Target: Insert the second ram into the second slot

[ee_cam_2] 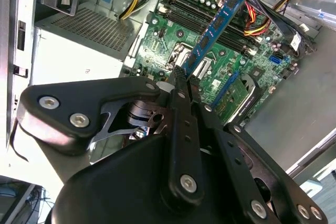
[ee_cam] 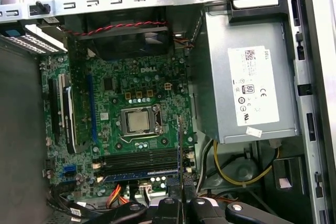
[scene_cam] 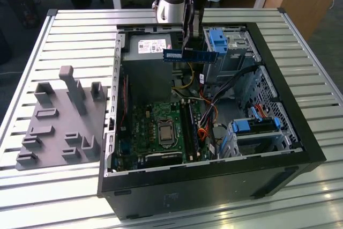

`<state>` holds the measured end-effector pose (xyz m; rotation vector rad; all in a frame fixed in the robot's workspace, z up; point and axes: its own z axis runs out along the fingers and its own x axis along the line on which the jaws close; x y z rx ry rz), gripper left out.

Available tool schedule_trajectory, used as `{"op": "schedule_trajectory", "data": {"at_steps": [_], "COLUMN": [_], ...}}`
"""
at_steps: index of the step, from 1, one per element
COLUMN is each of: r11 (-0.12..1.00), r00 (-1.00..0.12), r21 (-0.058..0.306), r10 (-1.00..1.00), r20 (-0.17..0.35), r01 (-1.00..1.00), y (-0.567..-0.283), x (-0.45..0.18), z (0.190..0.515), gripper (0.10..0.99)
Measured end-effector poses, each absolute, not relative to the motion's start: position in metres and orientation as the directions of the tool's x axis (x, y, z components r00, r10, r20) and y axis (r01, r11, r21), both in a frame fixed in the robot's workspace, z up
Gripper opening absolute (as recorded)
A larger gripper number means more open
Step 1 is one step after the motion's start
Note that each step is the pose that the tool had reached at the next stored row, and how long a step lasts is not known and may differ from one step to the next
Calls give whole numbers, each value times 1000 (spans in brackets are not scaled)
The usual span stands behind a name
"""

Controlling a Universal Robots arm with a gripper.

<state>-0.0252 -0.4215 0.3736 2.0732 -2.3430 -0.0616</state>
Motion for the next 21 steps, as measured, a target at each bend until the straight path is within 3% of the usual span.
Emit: {"op": "schedule_trajectory", "data": {"at_steps": [21], "r11": [172], "r00": [-173], "r21": [38], "r10": [-985], "r20": [-17], "r01": [-984], "y": [-421], "x": [-25], "z": [374], "gripper": [137]}}
